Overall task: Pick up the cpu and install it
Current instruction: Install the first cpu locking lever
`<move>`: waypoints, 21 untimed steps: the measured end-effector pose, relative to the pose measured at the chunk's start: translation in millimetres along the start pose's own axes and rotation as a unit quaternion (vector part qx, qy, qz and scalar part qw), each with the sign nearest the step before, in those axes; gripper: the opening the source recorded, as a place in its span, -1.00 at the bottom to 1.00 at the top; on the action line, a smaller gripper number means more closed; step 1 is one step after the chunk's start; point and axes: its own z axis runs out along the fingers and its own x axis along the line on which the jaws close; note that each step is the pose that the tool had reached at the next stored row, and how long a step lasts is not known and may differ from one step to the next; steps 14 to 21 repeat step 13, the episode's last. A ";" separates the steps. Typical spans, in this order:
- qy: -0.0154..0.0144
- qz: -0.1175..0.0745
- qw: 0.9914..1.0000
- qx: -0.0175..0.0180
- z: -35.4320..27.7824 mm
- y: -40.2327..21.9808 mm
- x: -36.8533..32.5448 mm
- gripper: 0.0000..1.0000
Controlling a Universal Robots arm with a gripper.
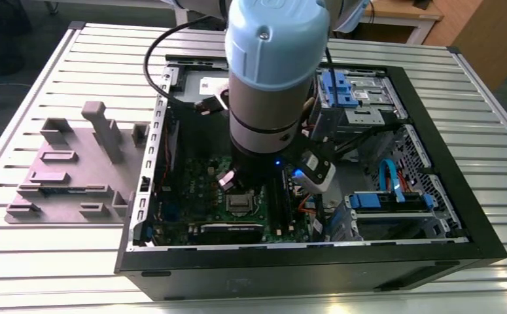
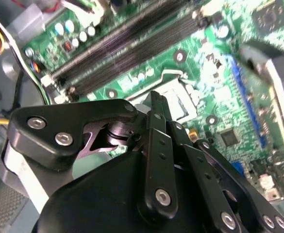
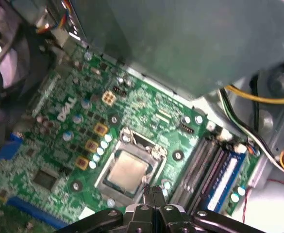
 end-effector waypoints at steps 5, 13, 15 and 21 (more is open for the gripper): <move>-0.001 0.000 1.000 0.003 0.1 10.0 14.4 -0.79; 0.000 0.000 1.000 0.005 0.2 11.5 17.3 -0.79; 0.000 0.000 1.000 0.005 0.2 11.5 17.3 -0.79; 0.000 0.000 1.000 0.005 0.2 11.5 17.3 -0.79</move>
